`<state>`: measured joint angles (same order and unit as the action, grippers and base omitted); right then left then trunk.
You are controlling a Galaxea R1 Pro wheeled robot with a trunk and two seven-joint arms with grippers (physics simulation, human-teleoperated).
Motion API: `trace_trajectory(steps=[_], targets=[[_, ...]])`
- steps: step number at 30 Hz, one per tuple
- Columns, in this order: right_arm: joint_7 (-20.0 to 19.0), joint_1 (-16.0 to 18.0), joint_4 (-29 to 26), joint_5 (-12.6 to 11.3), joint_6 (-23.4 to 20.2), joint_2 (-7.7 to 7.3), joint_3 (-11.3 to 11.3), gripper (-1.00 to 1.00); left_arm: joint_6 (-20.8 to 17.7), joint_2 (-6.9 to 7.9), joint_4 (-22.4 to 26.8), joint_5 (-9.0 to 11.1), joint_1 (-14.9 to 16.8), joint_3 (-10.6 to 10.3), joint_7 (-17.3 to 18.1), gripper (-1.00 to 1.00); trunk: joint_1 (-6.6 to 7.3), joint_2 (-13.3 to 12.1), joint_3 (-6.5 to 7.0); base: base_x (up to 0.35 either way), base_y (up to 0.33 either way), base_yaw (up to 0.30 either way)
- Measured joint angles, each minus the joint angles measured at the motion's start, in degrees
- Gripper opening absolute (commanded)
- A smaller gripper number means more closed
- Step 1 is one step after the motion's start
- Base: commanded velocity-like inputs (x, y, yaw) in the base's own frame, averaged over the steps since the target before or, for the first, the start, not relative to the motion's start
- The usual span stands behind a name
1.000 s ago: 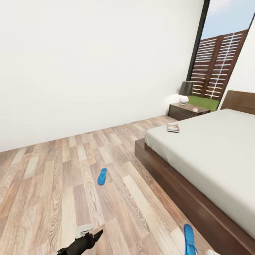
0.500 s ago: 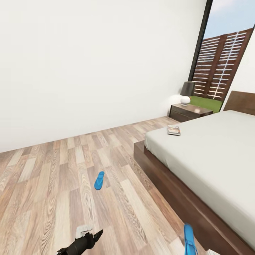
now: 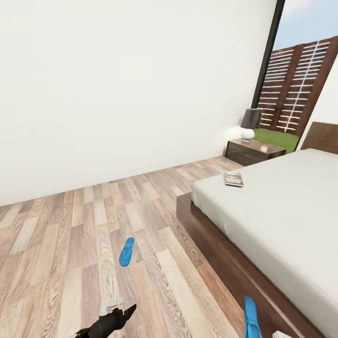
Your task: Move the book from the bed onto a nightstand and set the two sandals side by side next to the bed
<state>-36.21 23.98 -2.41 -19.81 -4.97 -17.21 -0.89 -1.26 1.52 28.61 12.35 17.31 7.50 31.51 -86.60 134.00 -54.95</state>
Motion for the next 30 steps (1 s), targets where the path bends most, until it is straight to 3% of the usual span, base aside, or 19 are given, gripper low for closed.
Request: trace_trajectory(steps=[13, 30], targets=[[0.0, 0.0, 0.0, 0.0, 0.0, 0.0, 0.0, -1.0, 0.0, 0.01, 0.0, 0.0, 0.0, 0.0, 0.1, 1.0, 0.0, 0.0, 0.0, 0.327, 0.008, 0.0], [0.0, 0.0, 0.0, 0.0, 0.0, 0.01, 0.0, -1.0, 0.0, 0.0, 0.0, 0.0, 0.0, 0.0, 0.1, 1.0, -0.01, 0.0, 0.0, 0.279, 0.158, 0.0]])
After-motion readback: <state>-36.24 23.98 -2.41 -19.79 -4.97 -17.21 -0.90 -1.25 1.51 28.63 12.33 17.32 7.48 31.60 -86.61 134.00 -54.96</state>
